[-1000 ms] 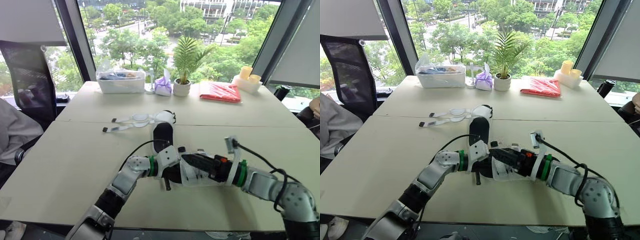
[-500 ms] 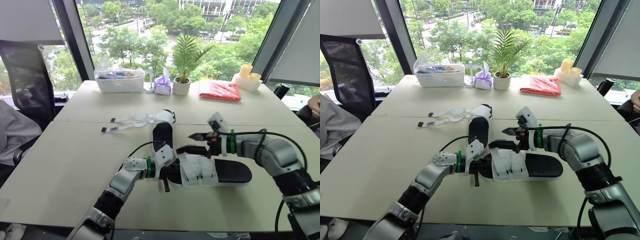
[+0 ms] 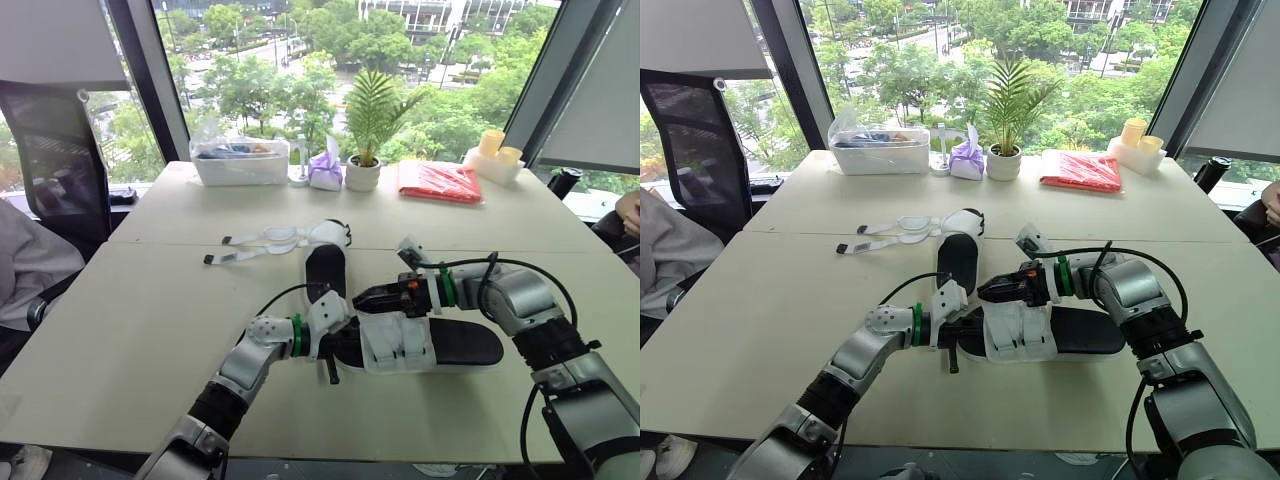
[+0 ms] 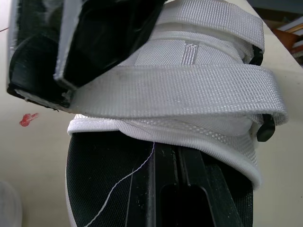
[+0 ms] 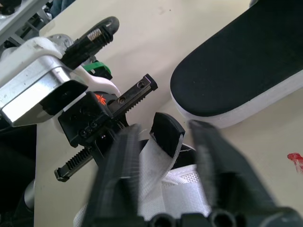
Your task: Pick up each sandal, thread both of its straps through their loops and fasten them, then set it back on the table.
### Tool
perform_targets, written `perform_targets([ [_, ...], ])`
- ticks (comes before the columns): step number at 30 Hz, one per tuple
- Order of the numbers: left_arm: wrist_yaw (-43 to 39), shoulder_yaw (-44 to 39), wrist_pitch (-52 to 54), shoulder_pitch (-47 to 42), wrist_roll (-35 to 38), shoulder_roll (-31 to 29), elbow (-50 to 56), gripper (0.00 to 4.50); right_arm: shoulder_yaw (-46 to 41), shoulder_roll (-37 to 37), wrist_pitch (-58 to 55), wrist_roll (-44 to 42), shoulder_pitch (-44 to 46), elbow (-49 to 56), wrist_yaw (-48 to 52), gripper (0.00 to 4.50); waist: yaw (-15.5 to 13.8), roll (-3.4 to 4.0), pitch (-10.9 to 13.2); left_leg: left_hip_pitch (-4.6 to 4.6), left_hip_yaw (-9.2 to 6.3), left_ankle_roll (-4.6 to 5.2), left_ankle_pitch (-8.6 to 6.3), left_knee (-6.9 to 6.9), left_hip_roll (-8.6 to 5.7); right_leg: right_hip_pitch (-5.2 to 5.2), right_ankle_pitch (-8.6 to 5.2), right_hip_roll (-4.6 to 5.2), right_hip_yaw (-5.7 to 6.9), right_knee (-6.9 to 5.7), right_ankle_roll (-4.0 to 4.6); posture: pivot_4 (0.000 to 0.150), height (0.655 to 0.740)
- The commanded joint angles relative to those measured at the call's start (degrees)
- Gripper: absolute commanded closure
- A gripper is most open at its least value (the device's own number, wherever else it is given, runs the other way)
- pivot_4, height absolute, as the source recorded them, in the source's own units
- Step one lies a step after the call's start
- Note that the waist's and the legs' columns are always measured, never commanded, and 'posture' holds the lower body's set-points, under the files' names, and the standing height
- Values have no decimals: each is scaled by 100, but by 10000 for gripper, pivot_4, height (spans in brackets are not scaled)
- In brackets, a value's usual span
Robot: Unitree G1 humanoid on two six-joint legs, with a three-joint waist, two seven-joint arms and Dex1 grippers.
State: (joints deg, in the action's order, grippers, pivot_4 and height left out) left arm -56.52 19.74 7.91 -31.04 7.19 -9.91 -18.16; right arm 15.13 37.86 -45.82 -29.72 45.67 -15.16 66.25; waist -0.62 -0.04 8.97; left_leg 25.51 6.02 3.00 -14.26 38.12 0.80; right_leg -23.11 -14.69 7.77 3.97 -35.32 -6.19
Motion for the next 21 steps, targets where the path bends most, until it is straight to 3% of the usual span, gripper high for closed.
perform_targets([
  [1,92,79,50,132,-116,24,-111,45000,-360,-42,-109,-115,162,117,110,44473,-8,0,0,0,-1,-2,1,0,0,0,1,1,0,0,0,1500,7400],
  [9,100,94,76,206,-139,-22,-94,45000,-1353,-76,-691,-458,180,37,-345,44473,12,0,0,-1,-2,-8,1,-2,2,-6,5,7,0,0,8,1500,7400],
  [21,112,128,107,181,-158,-7,-78,45000,-387,-94,-306,870,-226,-170,-996,44473,51,4,-2,-7,-1,-12,3,-5,4,-11,7,4,-1,-1,12,1500,7400],
])
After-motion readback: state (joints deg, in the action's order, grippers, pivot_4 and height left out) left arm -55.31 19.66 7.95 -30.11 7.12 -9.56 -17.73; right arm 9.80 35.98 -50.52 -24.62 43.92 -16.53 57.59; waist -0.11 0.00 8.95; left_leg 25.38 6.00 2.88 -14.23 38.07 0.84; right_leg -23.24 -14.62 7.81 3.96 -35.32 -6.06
